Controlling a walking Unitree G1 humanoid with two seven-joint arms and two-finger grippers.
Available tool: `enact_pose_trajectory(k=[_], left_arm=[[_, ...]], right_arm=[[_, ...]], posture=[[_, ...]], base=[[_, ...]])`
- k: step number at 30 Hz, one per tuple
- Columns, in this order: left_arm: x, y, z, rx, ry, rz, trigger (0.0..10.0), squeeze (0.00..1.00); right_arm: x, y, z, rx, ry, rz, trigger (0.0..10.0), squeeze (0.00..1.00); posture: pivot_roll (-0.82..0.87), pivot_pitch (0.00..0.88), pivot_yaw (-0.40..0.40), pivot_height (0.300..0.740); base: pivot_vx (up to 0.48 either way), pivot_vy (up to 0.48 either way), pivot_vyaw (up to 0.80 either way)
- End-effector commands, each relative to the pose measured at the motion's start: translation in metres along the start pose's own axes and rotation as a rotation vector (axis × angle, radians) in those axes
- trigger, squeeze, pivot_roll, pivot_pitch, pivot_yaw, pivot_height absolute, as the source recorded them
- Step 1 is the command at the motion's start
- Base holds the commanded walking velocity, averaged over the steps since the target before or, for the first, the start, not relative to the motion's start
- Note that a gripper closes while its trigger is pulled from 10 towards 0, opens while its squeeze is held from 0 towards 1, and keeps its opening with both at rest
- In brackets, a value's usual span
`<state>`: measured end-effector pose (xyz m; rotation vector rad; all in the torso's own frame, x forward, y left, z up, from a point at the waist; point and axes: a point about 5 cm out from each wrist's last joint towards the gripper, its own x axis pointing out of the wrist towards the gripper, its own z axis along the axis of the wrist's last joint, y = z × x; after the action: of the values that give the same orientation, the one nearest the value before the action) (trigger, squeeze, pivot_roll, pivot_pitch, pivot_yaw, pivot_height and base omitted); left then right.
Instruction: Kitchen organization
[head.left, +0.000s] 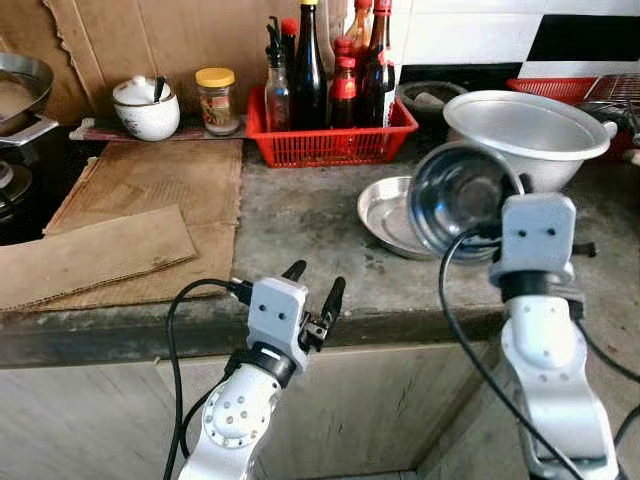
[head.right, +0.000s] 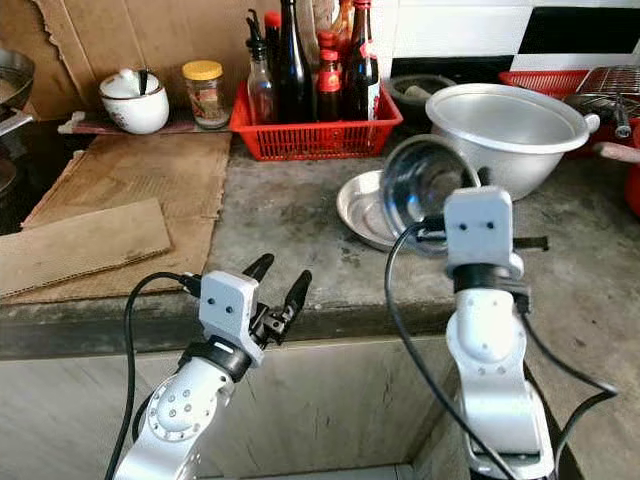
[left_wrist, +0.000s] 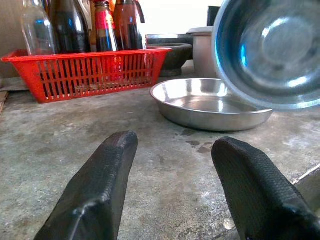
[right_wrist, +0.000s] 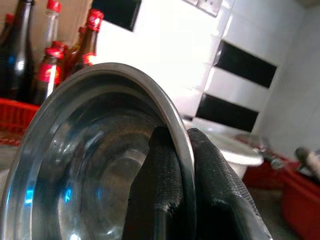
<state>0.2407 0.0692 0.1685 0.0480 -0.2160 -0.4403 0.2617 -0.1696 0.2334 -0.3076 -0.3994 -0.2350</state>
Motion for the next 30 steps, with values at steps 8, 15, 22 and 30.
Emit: enact_pose_trajectory(k=[8,15,22,30], left_arm=[[0.001,0.001,0.007,0.002,-0.026,-0.006,10.0,0.0],[0.0,-0.001,0.008,0.002,-0.028,-0.015,10.0,0.0],[0.001,-0.001,0.007,0.004,-0.029,-0.024,10.0,0.0],[0.002,-0.003,0.006,0.003,-0.023,-0.039,10.0,0.0]], right_arm=[[-0.007,0.003,-0.007,0.058,0.036,-0.003,0.0,0.0],[-0.004,0.003,-0.006,0.073,0.023,-0.001,0.0,0.0],[0.002,0.003,0.002,0.107,-0.013,-0.019,0.0,0.0],[0.0,-0.003,-0.002,0.048,0.007,-0.077,0.0,0.0]], posture=[[0.17,0.072,-0.032,0.74],[0.16,0.073,-0.032,0.74],[0.16,0.067,-0.024,0.74],[0.16,0.064,-0.02,0.74]], base=[[0.0,0.04,-0.49],[0.0,0.371,-0.78],[0.0,0.0,-0.78],[0.0,0.162,-0.78]])
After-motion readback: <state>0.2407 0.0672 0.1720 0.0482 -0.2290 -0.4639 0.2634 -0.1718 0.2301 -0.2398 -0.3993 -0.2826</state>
